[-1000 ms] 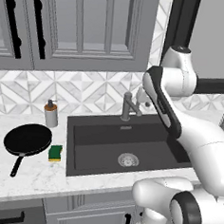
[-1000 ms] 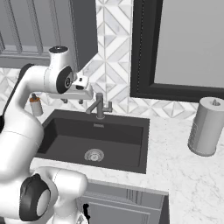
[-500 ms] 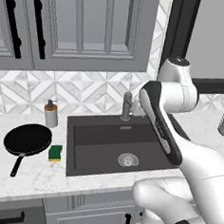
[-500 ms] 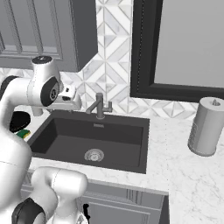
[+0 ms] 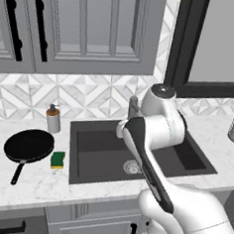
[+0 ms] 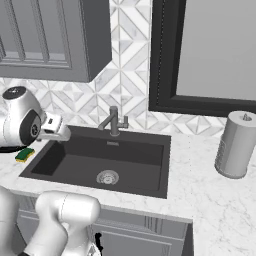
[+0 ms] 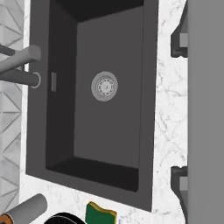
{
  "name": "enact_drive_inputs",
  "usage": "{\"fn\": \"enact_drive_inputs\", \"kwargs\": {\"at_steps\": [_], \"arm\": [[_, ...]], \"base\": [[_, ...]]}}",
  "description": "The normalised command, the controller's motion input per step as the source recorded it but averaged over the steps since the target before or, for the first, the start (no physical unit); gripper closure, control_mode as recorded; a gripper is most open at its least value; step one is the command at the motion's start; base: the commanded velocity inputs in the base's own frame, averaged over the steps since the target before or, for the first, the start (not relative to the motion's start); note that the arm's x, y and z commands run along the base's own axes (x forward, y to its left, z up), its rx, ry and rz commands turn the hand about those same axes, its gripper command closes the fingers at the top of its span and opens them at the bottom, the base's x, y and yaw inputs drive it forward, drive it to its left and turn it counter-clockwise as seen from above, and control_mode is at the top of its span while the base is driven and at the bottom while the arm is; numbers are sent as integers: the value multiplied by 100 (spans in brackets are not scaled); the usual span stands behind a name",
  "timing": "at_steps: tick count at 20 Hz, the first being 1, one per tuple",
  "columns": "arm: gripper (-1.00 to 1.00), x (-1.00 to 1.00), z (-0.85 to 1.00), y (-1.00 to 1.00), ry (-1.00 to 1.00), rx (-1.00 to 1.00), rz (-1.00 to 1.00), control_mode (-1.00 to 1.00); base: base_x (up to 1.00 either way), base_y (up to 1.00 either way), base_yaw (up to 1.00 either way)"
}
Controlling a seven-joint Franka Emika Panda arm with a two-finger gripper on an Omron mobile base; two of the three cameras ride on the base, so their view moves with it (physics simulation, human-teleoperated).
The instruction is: Pick the pan and sponge and place them into the sink. Then turn on the water.
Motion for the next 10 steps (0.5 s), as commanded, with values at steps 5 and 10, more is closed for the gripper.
{"fn": "enact_drive_inputs", "kwargs": {"at_steps": [5, 10], "arm": [[-100, 23, -7, 45, -1, 0, -17, -100], [-100, 17, -17, 47, 4, 15, -17, -100]], "base": [[0, 0, 0], [0, 0, 0]]}}
